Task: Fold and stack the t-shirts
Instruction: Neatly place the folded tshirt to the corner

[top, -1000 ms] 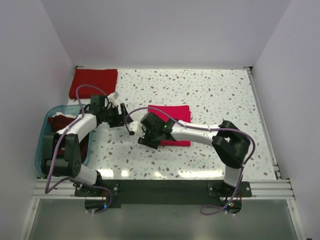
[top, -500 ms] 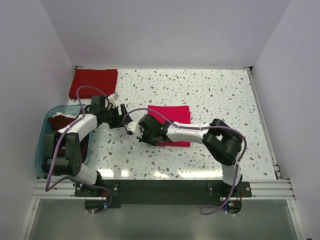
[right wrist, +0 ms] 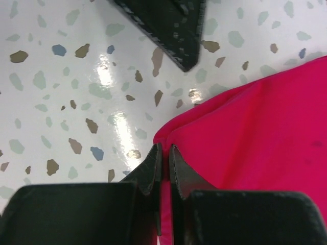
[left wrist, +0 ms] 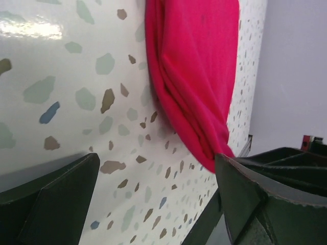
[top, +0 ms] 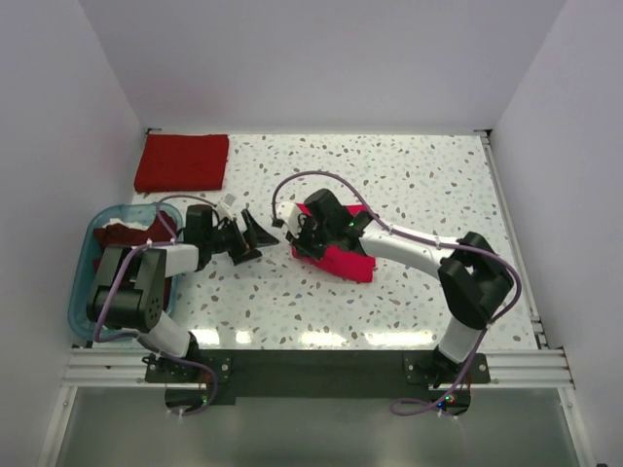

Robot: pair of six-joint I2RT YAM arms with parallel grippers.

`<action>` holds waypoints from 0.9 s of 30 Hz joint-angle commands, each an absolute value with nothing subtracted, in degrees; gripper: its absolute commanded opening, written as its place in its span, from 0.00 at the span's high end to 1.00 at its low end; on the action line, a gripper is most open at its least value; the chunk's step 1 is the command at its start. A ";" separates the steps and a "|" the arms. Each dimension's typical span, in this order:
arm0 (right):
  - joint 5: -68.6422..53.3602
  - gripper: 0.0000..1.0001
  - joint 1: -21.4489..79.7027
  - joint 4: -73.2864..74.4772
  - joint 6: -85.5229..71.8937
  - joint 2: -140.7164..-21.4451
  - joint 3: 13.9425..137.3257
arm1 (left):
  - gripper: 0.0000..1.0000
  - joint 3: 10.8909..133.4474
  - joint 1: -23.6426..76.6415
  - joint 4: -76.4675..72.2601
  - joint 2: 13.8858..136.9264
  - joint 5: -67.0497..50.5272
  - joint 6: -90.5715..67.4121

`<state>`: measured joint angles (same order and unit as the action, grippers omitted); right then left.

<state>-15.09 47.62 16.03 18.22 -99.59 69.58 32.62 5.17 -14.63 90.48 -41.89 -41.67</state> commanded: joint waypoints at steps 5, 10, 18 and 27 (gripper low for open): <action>-21.18 1.00 48.08 13.80 16.61 -97.12 68.90 | 0.00 32.34 10.27 -33.57 95.96 -43.07 -56.41; -21.01 1.00 48.16 12.66 14.77 -98.43 70.57 | 0.00 34.45 13.88 -34.10 101.59 -40.70 -62.92; -20.48 1.00 48.25 10.55 13.01 -100.63 72.42 | 0.11 39.28 16.52 -32.44 107.05 -34.64 -68.64; -20.48 1.00 48.60 8.26 11.96 -101.60 72.86 | 0.36 43.94 18.19 -33.58 111.71 -30.76 -71.45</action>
